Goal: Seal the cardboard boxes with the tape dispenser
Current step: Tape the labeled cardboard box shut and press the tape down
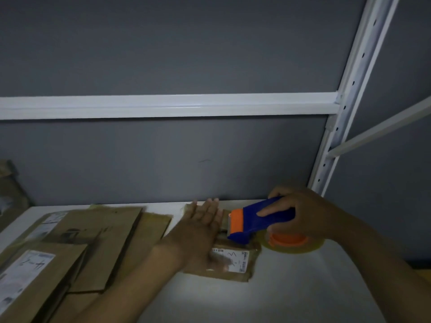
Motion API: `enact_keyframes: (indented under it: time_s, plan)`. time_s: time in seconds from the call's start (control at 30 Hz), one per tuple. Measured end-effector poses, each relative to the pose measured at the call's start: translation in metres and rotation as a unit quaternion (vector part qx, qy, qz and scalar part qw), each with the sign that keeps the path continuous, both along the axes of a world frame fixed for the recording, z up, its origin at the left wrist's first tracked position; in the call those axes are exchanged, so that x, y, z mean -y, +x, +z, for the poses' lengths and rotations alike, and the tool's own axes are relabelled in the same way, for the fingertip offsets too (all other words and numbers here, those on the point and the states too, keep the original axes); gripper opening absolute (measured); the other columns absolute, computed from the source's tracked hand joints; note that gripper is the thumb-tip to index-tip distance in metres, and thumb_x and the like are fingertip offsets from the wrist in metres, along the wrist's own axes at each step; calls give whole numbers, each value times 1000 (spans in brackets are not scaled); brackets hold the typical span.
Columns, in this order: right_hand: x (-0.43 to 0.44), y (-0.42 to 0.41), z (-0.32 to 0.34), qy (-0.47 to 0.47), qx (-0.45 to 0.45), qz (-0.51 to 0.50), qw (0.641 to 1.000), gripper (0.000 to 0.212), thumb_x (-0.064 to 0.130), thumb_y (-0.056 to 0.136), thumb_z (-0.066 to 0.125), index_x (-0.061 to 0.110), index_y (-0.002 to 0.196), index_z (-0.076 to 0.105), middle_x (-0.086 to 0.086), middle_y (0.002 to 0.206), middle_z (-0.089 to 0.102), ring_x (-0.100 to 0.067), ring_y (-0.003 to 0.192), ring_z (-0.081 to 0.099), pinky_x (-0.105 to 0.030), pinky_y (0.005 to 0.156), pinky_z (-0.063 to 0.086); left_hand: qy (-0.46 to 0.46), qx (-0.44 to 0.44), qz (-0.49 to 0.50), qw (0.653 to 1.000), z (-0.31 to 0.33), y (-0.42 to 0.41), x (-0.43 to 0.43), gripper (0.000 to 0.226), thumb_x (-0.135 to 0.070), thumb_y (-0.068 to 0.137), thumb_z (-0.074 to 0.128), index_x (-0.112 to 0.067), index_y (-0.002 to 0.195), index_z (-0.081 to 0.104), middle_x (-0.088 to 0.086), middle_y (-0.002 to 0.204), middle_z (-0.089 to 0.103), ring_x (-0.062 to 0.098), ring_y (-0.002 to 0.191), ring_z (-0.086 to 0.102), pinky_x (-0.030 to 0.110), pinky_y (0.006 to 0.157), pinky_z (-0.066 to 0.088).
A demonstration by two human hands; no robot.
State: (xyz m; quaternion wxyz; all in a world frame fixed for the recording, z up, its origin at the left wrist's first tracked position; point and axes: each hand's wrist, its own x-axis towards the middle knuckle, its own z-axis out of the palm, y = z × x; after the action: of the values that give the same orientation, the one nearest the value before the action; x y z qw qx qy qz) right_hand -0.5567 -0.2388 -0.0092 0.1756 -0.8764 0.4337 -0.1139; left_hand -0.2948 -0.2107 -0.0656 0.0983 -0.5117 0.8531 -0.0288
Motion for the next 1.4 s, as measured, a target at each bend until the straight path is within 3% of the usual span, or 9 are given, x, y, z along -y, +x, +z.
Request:
enact_keyframes:
  time_s: [0.17, 0.27, 0.53, 0.67, 0.73, 0.83, 0.93, 1.1, 1.4]
  plan:
    - [-2, -4, -9, 2, 29, -18, 999, 30, 57, 69, 71, 60, 95, 56, 19, 116, 45, -4, 106, 48, -26, 88, 48, -48, -38, -25, 998, -13, 16, 15, 109, -87, 70, 10, -21, 154, -6, 0, 154, -23, 15, 146, -19, 25, 103, -29]
    - [-5, -12, -12, 18, 70, -32, 997, 31, 69, 59, 63, 65, 88, 56, 24, 114, 45, -2, 105, 50, -21, 86, 49, -21, -61, -43, 997, -12, 25, 21, 114, -94, 57, -10, -33, 153, 3, -5, 156, -15, 8, 141, -19, 27, 113, -20]
    - [-15, -55, -28, 53, 139, -103, 983, 37, 33, 70, 82, 55, 91, 60, 25, 113, 48, 4, 103, 52, -5, 77, 45, -7, -80, -41, 996, -13, 33, 25, 100, -95, 58, -16, -42, 142, -5, -7, 152, -21, 9, 141, -20, 25, 114, -15]
    - [-16, -59, -40, 83, 164, -102, 978, 38, 27, 73, 82, 51, 95, 63, 14, 108, 55, -7, 102, 57, -21, 84, 52, -57, -43, -54, 996, -8, 30, 22, 87, -90, 70, -11, -45, 144, 2, 3, 158, -9, 21, 149, 2, 33, 118, -1]
    - [-17, -56, -44, 75, 155, -95, 981, 38, 30, 76, 79, 54, 97, 60, 15, 109, 54, -5, 102, 55, -27, 89, 51, -11, -26, -43, 999, -7, 24, 18, 90, -94, 56, -18, -54, 137, -17, 1, 152, -30, 21, 145, -22, 32, 116, -12]
    - [-20, -43, -50, 76, 111, -83, 987, 37, 38, 79, 74, 51, 109, 58, 18, 118, 50, -3, 108, 50, -26, 95, 46, 33, -6, -40, 999, -4, 1, 10, 87, -93, 67, 6, -54, 141, -17, -7, 148, -36, 19, 137, -36, 37, 116, -17]
    - [-25, -26, -64, 61, 149, -89, 983, 44, 35, 79, 74, 48, 117, 56, 21, 121, 48, 1, 110, 47, -17, 94, 41, 62, -24, -44, 997, -7, -9, 11, 98, -74, 83, 46, -34, 152, -10, -14, 152, -25, 8, 143, -25, 33, 121, -4]
    - [-32, -24, -87, 31, 208, -86, 974, 51, 27, 78, 78, 48, 117, 52, 33, 121, 45, 20, 113, 39, -1, 91, 34, 26, -123, -51, 991, -19, 8, 23, 104, -66, 76, 64, -36, 153, 2, -18, 160, -3, 4, 148, -7, 26, 120, 5]
    - [-41, -51, -91, 83, 233, -103, 963, 53, 22, 72, 81, 48, 108, 52, 27, 119, 48, 18, 111, 44, -3, 81, 44, 55, -12, 29, 998, -11, 10, 29, 101, -91, 49, 25, -58, 131, -24, -8, 161, -16, 16, 147, -19, 45, 117, -13]
